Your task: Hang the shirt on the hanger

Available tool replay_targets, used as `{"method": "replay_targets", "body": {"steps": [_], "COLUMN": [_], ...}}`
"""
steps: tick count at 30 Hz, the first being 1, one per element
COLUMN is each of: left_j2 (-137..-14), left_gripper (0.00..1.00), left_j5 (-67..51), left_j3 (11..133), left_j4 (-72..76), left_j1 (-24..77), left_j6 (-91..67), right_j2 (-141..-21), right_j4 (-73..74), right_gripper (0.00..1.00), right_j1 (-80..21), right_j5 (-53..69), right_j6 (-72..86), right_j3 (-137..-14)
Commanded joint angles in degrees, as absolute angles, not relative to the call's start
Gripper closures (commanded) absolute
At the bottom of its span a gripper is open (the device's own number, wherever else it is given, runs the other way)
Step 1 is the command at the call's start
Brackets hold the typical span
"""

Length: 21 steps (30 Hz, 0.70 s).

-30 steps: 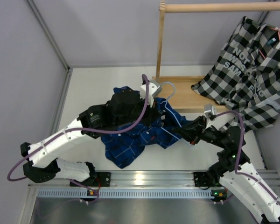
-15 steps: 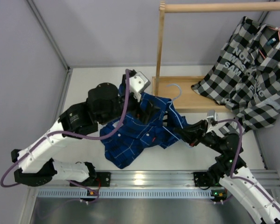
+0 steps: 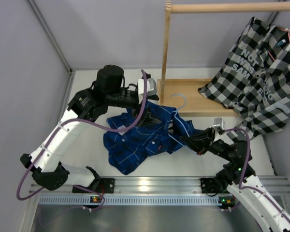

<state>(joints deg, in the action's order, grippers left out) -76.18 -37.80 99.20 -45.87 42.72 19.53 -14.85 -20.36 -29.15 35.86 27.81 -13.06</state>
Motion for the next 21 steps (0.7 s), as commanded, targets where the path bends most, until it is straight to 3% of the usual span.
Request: {"method": "replay_targets", "body": {"steps": [1, 5, 12, 21], "left_j2": [-76.6, -77.2, -79.2, -78.2], "left_gripper": [0.03, 0.15, 0.16, 0.34], "left_j5": [-50.5, -51.2, -51.0, -53.7], "left_j3": [99.2, 97.7, 96.4, 91.6], "left_j4": [-47.8, -49.1, -51.2, -51.2], "left_j1": [42.5, 42.5, 42.6, 42.9], "left_j6": [24.8, 25.2, 23.9, 23.5], "right_j2": [-14.0, -13.5, -12.6, -13.7], "right_j4": [-21.3, -20.4, -20.1, -22.3], "right_gripper": [1.0, 1.0, 1.0, 1.0], "right_j1": [-29.9, -29.9, -29.9, -29.9], "right_j5": [39.1, 42.0, 49.8, 52.1], "right_j6": [24.9, 23.4, 22.0, 22.9], "right_j3": [-15.1, -15.6, -17.0, -17.8]}}
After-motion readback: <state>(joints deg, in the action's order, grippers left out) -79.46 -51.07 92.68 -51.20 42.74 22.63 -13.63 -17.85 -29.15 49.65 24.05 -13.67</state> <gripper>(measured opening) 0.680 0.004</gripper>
